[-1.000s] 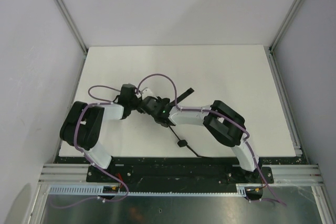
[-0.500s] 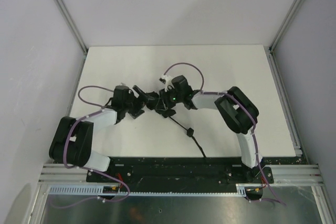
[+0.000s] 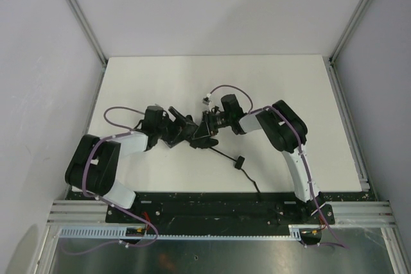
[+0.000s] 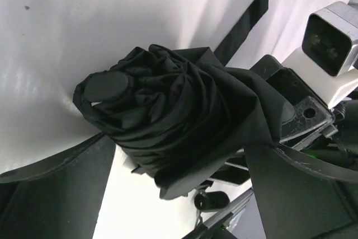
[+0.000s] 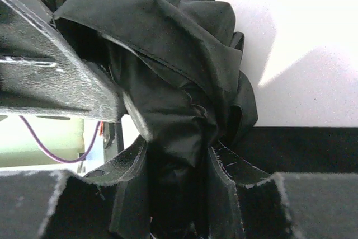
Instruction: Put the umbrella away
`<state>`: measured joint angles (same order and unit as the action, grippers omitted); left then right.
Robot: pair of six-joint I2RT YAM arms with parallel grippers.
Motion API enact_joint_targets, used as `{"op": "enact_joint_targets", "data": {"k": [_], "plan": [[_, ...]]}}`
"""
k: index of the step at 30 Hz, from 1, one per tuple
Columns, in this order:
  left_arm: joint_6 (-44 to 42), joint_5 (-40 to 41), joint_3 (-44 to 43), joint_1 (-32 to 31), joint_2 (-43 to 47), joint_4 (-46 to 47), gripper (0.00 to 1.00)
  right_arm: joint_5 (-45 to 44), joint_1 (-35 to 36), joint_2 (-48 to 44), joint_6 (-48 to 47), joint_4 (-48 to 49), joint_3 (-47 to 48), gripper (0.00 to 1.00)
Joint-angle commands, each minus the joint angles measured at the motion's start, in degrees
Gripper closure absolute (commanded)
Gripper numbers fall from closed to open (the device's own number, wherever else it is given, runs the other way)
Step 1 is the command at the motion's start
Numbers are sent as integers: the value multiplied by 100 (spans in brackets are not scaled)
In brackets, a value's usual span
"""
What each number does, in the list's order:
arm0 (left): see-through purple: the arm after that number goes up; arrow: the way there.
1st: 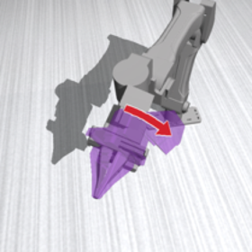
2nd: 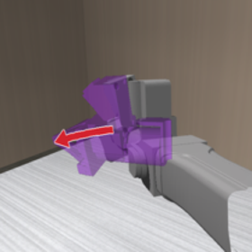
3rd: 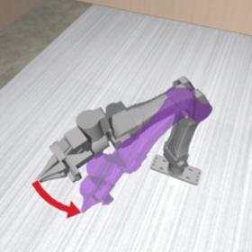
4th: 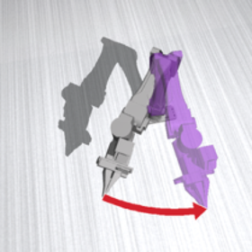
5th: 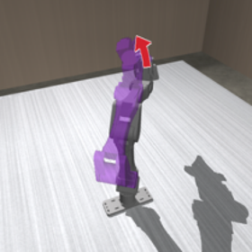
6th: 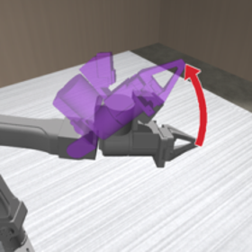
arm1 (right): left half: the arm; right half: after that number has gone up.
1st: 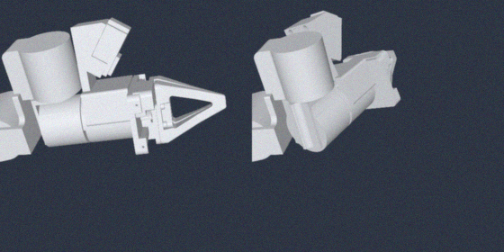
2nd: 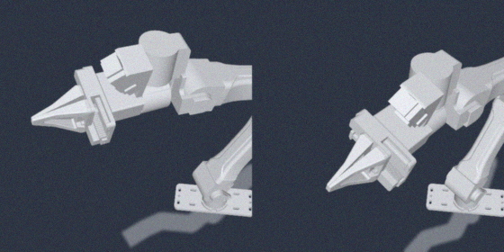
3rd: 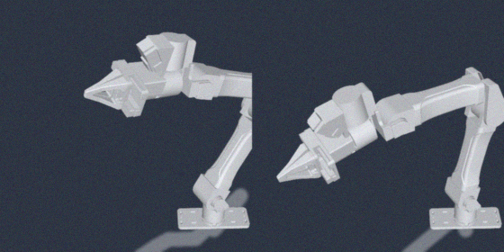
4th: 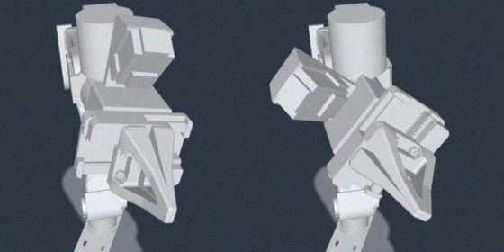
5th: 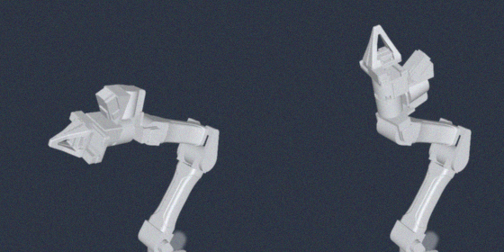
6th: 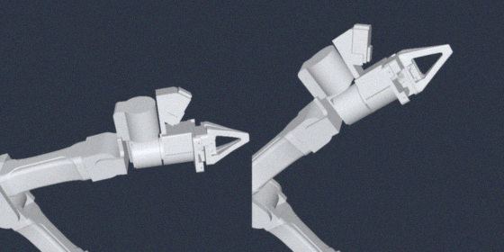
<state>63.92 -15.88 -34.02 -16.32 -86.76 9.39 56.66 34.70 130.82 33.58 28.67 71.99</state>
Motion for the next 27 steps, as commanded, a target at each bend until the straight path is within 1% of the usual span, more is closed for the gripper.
{"op": "enact_joint_targets", "data": {"k": [1,2,4,8,12,13,15,16,18,21,24,27], "plan": [[404,49,-114,-139,-495,98,6,186,6,454,327,9,-264,100],[451,23,-114,-133,-629,103,11,226,-9,445,370,70,-264,100],[410,-16,-140,-130,-840,106,26,311,-43,413,421,144,-262,100],[201,150,-86,-136,-899,121,53,430,-61,306,389,168,-256,100],[-17,175,-57,-139,-900,128,74,313,-60,163,320,75,-248,100],[-67,165,-54,-137,-911,131,80,250,-64,132,313,37,-243,98],[-126,193,-31,-138,-910,128,93,18,-54,3,214,-181,-219,90],[-148,214,-11,-136,-898,127,96,-157,-52,-84,71,-434,-184,86],[-190,247,24,-140,-863,127,99,-624,-45,-286,-315,-1127,-44,76],[-204,279,50,-137,-804,125,100,-1431,-36,-600,-874,-2289,248,60],[-222,334,99,-142,-707,125,100,-2422,69,-1017,-1502,-3426,535,48],[-234,393,154,-144,-612,106,100,-3496,272,-1516,-2028,-4036,597,33]]}}
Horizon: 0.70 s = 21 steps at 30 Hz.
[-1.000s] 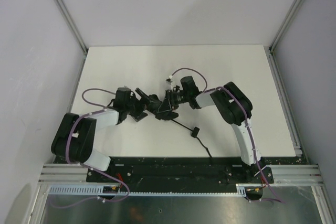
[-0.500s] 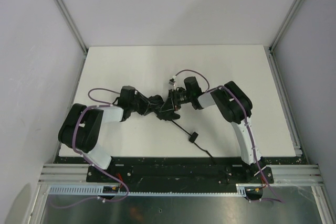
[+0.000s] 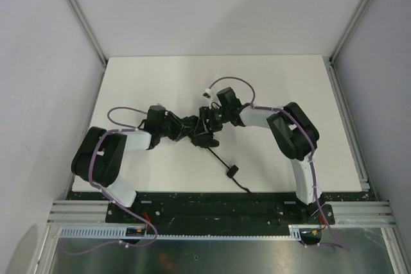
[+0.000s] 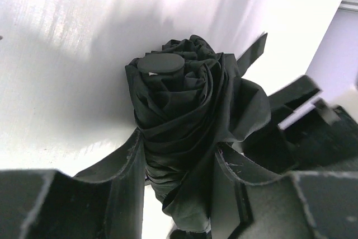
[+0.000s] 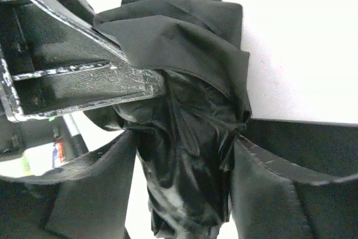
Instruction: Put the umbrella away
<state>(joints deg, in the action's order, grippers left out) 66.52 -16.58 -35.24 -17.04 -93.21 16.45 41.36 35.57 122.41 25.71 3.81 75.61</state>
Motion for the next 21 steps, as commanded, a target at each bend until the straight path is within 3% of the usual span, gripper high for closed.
{"op": "enact_joint_targets", "data": {"k": [1,7,12,17,21], "plan": [[-493,480,287,-76,49,-608,100,-2234,252,-820,-1370,-1674,252,28],[-444,513,304,-101,73,-631,100,-3629,652,-1319,-2034,-2305,526,13],[-347,524,285,-139,86,-712,100,-4934,1399,-1524,-2684,-2066,543,6],[-249,597,182,-143,36,-1097,100,-5899,2131,-1297,-3383,-1348,519,4],[-158,577,131,-150,15,-1221,100,-6147,2441,-1006,-3629,-875,388,8]]}}
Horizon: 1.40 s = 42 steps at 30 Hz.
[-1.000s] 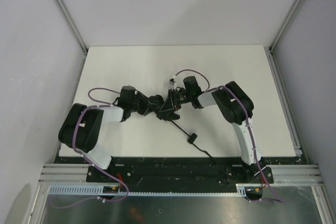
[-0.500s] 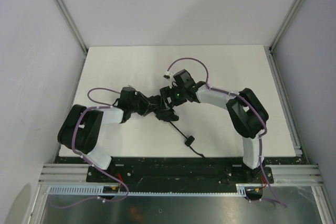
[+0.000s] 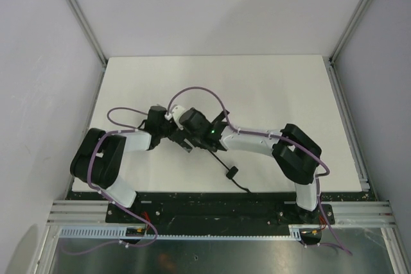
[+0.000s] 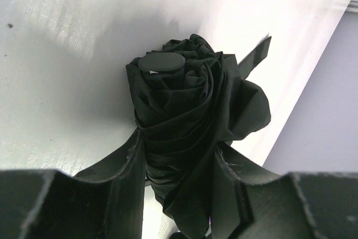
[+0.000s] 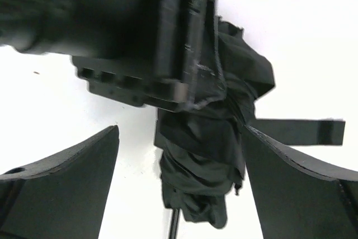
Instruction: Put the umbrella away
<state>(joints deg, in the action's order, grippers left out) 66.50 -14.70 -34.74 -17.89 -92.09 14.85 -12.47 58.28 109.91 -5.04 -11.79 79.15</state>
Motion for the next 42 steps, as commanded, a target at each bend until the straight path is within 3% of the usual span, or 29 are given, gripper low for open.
{"op": "enact_joint_targets", "data": {"k": [1,6,13,15,17,23,27,29,32,34,38,42], "plan": [[-129,371,72,-61,-97,-1071,100,-796,216,313,-561,756,-3,9],[-11,265,81,-63,-104,-1106,100,-890,273,634,-488,1193,-353,19],[105,190,102,-58,-50,-1115,100,-1338,249,1113,-433,1404,-516,23],[134,163,109,-57,-22,-1116,100,-1449,202,1224,-389,1438,-533,28],[172,143,119,-61,26,-1116,100,-1545,107,1340,-273,1380,-539,38],[355,120,177,-59,164,-1117,100,-1038,-179,1516,222,929,-554,90],[460,19,169,-44,167,-987,98,-51,-326,1593,282,819,-601,99],[445,-3,163,-29,227,-860,80,608,-449,1601,316,762,-631,100],[375,128,243,20,516,-697,39,1799,-642,1504,310,860,-802,100],[309,181,307,86,715,-653,20,2556,-840,1484,420,880,-857,100],[196,137,420,259,957,-593,3,3908,-1233,1514,838,1070,-930,100],[141,34,482,355,982,-476,1,5022,-1567,1602,1355,1418,-937,100]]}}
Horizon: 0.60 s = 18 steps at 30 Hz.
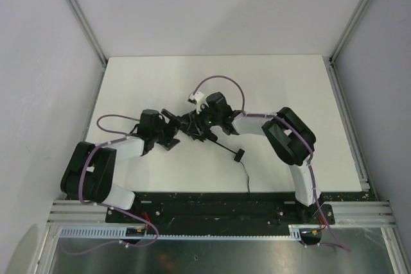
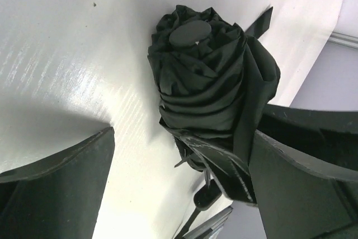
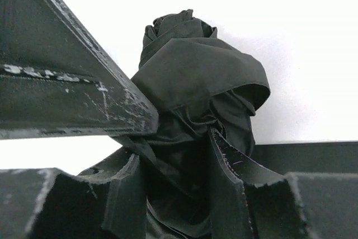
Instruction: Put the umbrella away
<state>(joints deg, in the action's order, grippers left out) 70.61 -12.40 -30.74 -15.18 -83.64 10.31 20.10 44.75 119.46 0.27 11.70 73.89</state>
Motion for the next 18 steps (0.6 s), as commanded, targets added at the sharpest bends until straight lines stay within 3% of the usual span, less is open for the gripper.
{"op": "enact_joint_targets", "data": {"k": [1,6,10,14,18], "plan": [[-255,-251,66,80,71,1,1,2049,-310,701,983,-796,-410,100],[-151,-271,-39,56,-310,99,3,2989,-616,976,1583,-245,-410,100],[-301,-183,-259,-7,-598,119,15,3493,-738,1150,1998,193,-410,100],[-379,-191,-330,-46,-789,139,42,3604,-801,1192,2258,429,-402,100],[-453,-130,-265,-116,-796,186,82,3465,-746,1028,2219,281,-401,100]]}}
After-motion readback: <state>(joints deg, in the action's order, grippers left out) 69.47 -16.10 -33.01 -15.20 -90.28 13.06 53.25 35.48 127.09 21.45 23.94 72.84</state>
